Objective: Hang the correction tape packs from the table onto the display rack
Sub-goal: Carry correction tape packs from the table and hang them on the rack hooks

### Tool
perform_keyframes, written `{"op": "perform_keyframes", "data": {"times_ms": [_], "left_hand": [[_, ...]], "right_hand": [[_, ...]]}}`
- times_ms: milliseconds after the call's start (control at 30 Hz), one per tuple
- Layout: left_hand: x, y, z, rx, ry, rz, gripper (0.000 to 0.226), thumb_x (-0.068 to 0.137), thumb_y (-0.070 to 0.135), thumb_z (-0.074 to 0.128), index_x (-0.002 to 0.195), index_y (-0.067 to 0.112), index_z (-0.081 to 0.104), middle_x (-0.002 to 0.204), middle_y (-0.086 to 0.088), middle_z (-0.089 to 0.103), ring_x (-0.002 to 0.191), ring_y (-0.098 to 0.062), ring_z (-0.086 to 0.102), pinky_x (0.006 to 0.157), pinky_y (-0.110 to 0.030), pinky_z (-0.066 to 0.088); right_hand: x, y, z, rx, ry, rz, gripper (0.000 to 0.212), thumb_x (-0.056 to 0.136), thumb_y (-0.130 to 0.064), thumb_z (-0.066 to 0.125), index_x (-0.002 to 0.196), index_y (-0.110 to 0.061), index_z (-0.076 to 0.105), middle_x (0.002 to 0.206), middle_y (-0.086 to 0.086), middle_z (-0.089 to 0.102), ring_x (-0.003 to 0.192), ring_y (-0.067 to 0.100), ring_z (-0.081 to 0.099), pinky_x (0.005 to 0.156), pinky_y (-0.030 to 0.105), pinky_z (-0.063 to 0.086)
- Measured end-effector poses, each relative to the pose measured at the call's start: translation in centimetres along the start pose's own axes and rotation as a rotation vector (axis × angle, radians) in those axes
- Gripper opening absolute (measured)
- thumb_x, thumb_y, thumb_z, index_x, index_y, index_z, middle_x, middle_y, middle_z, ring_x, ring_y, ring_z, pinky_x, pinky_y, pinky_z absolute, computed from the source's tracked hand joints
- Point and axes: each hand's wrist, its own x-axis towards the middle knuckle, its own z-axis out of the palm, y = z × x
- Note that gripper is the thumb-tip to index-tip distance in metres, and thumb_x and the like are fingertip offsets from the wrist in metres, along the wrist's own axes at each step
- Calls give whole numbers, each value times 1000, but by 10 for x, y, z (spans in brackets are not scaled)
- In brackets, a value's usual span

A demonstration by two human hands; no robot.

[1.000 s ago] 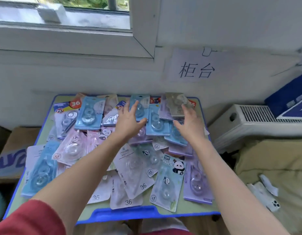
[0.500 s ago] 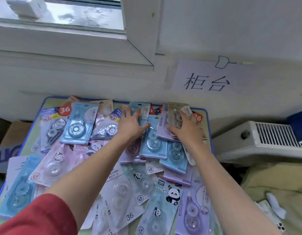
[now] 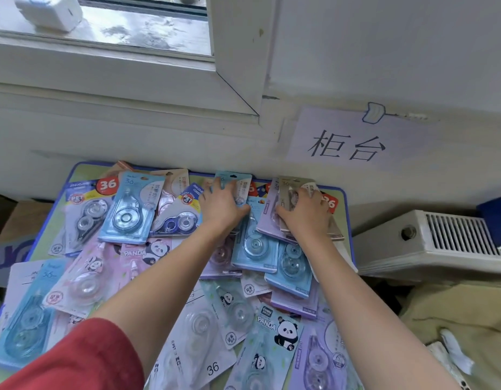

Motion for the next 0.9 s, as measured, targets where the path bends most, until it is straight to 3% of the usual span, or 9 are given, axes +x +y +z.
{"op": "perform_keyframes", "data": {"times_ms": [433,667,900], "left_hand": [[-29,1,-26,-220,147,133,64,84,33,64,143,28,40,155,-9,23,138,-32,24,108,-46,27],[-58,-24,-31,-158,92,218,61,85,40,64,141,26,42,155,-12,22,138,-34,24,108,-45,27],[-106,-68,-39,-127,23,383,61,86,41,63,141,26,41,154,-12,23,138,-33,22,110,-46,27]], "right_hand": [[-28,-6,-17,77,46,-39,63,81,-42,62,136,-17,45,136,18,43,123,39,43,99,47,41],[-83,-8,-14,174,131,-49,65,82,-40,63,139,-17,44,141,12,41,128,31,40,102,35,34],[-177,-19,9,248,283,32,59,82,-33,65,136,-17,48,137,10,44,122,28,45,102,35,35]]}}
